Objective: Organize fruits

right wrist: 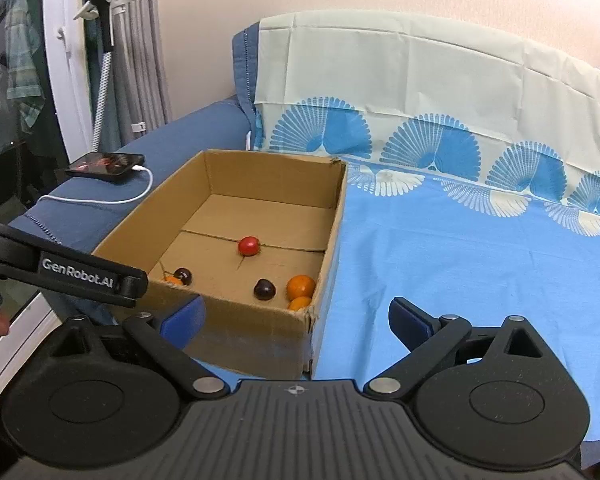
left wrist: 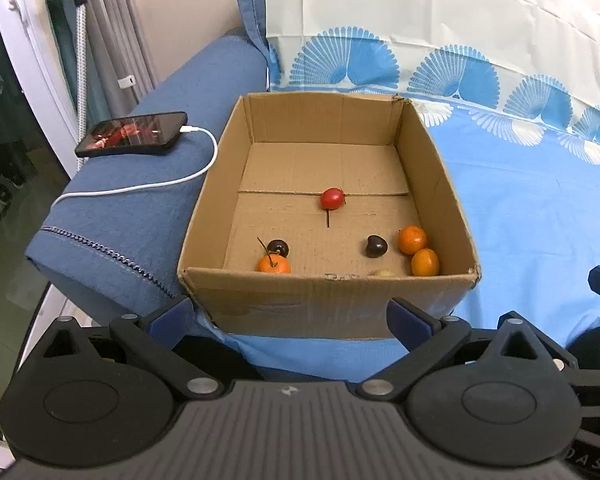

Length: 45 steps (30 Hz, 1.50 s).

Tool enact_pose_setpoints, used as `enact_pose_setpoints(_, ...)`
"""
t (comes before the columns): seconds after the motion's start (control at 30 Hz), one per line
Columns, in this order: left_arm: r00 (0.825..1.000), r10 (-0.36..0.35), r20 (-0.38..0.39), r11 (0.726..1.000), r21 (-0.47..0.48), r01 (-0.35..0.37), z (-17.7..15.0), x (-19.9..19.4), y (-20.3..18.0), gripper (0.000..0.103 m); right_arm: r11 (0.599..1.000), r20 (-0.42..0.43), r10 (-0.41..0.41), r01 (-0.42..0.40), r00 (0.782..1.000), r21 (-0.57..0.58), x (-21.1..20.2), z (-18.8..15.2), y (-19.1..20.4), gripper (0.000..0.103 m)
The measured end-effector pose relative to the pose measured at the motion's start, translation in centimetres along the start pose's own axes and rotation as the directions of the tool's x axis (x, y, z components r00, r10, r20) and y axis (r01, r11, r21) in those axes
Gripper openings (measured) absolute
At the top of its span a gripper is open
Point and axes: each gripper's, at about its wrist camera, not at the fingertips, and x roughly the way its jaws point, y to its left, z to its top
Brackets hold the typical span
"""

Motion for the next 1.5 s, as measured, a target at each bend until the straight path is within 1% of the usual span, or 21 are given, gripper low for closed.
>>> enact_pose_setpoints(0.1, 0.999, 0.024, 0.026, 1.000, -0.010, -0.024, -0.7, -0.9, -0.1, 0.103, 0.999, 0.023, 0.008, -0.007, 1.000, -0.039, -1.1, -0.3, 0.5, 0.099)
enact_pose_setpoints(0.23, 0.999, 0.012, 0.036, 1.000, -0.015, -0.011, -1.2, -1.8, 0.0, 0.103, 0.997, 0.046, 0.013, -0.010, 0.999, -0.076, -2.2, -0.6, 0.9, 0.100)
enact_pose_setpoints(0.3, 0.999, 0.011, 0.041, 1.000, -0.017, -0.011, -1.4, -2.1, 0.0, 0.103, 0.997, 0.054, 0.013, -0.009, 0.998, -0.083, -2.6, -0.7, 1.0, 0.100)
enact_pose_setpoints(0.47, 0.999, 0.024, 0.045, 0.998, -0.058, -0.022, -1.8, -2.8, 0.2, 0.103, 0.997, 0.074, 0.007, -0.001, 0.997, -0.080, -3.2, -0.7, 1.0, 0.100)
enact_pose_setpoints(0.57, 0.999, 0.029, 0.030, 0.999, -0.042, -0.028, -1.9, -2.7, 0.1, 0.103, 0.997, 0.086, 0.006, 0.001, 0.996, -0.081, -3.5, -0.6, 1.2, 0.100)
enact_pose_setpoints(0.7, 0.998, 0.042, 0.055, 0.999, -0.017, -0.042, -2.2, -2.9, -0.2, 0.103, 0.996, 0.097, 0.007, 0.002, 0.995, -0.089, -3.6, -0.6, 1.4, 0.100)
enact_pose_setpoints(0.87, 0.998, 0.042, 0.046, 0.999, -0.015, -0.041, -2.1, -2.8, -0.2, 0.103, 0.996, 0.094, 0.008, 0.001, 0.996, -0.091, -3.6, -0.8, 1.5, 0.102)
enact_pose_setpoints(1.5, 0.999, 0.042, 0.028, 0.999, -0.017, -0.042, -2.0, -2.1, -0.1, 0.103, 0.996, 0.069, 0.017, -0.011, 0.997, -0.091, -3.0, -0.7, 1.4, 0.102)
